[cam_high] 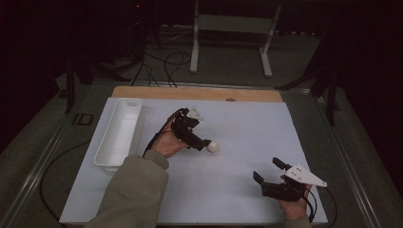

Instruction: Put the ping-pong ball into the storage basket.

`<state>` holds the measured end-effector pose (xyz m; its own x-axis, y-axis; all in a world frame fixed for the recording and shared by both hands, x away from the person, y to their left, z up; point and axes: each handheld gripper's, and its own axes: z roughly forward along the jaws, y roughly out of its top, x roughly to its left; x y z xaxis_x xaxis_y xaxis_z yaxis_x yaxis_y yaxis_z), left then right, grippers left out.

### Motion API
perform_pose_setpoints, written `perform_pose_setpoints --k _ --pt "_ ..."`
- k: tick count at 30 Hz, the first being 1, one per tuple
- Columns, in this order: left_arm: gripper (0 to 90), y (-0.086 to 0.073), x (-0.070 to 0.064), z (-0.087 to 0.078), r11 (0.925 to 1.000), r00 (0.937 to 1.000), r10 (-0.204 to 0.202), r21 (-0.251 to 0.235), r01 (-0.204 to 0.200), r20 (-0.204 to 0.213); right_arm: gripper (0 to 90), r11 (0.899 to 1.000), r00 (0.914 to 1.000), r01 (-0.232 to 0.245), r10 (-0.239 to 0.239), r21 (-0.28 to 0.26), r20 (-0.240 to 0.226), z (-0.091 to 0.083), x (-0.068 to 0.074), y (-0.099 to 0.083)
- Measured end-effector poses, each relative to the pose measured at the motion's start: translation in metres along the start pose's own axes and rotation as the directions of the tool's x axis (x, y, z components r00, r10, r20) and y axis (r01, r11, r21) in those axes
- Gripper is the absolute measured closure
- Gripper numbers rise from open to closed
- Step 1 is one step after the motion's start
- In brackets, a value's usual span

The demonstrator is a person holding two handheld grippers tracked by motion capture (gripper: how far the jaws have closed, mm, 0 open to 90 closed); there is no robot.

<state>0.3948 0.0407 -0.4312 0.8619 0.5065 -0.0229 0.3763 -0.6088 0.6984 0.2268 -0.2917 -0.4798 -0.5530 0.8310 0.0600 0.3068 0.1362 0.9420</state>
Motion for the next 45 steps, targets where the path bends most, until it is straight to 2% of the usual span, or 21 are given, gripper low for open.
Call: perform_pose_setpoints --k 5,18,28,36,45 --pt "0.0 0.0 0.001 0.007 0.9995 1.0 -0.007 0.03 0.007 0.004 7.5 1.0 1.0 -0.002 0.002 -0.001 0.0 0.0 -0.001 0.0" --pt "0.5 -0.001 0.002 0.022 0.9976 0.9993 -0.037 0.058 0.037 0.01 7.5 1.0 1.0 -0.004 0.004 0.005 0.005 0.001 -0.001 0.0" --pt "1.0 -0.002 0.003 0.034 0.995 0.9993 -0.037 0.093 0.036 0.011 7.5 1.0 1.0 -0.006 0.006 0.006 0.007 0.001 -0.001 -0.001" --pt "1.6 0.0 0.001 0.04 0.9932 0.9991 -0.037 0.111 0.035 0.02 7.5 1.0 1.0 -0.006 0.006 0.007 0.008 0.001 -0.001 -0.001" --pt "2.0 0.003 0.002 0.044 0.9942 0.9987 -0.042 0.1 0.039 0.028 7.5 1.0 1.0 -0.007 0.007 0.009 0.005 0.001 -0.001 -0.001"
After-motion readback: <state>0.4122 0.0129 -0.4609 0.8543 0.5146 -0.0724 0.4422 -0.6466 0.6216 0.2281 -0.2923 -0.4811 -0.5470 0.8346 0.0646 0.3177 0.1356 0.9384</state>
